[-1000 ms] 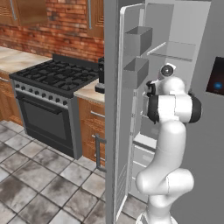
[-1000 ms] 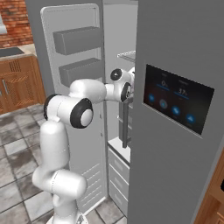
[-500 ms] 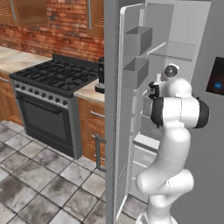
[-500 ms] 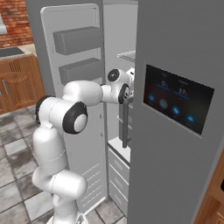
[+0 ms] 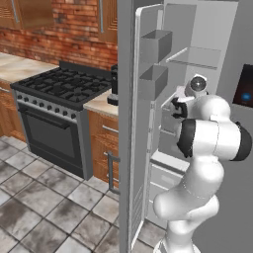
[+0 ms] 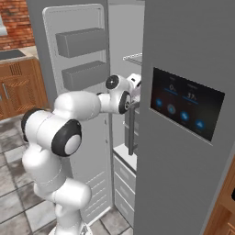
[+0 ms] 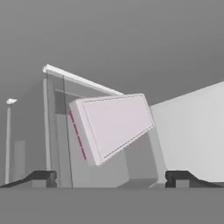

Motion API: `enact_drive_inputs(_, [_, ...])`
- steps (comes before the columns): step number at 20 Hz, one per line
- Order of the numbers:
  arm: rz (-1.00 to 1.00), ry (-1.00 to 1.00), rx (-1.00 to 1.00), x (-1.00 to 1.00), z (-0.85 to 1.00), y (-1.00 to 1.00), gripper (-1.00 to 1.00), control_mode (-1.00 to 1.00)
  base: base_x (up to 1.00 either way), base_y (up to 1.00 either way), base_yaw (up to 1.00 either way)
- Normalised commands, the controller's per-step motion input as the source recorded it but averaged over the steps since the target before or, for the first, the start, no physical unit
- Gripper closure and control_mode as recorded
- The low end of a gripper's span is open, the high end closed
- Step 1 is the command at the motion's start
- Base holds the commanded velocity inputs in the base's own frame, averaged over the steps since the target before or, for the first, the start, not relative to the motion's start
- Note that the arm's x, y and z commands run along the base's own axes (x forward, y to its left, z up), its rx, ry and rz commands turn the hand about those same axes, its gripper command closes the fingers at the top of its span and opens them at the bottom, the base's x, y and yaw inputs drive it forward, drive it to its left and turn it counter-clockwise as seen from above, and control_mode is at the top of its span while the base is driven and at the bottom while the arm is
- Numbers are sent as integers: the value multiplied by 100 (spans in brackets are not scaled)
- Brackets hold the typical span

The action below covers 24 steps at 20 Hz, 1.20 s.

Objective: The ice cube tray has been filled with water. Take the tray and place it in the freezer to make ice. Close the freezer door after placing the tray.

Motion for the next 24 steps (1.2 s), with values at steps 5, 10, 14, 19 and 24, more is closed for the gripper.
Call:
enact_drive_inputs(5, [2,0,0,-93,7,53,-100,-100,0,0,0])
enact_drive_inputs(10, [0,-3,-3,-100,26,45,-100,-100,0,0,0])
enact_drive_inputs(14, [0,-4,-2,-100,47,21,-100,-100,0,0,0])
enact_drive_inputs(19, [0,0,0,-100,46,5,-100,-100,0,0,0])
enact_drive_inputs(24, [0,0,0,-95,35,10,-100,-100,0,0,0])
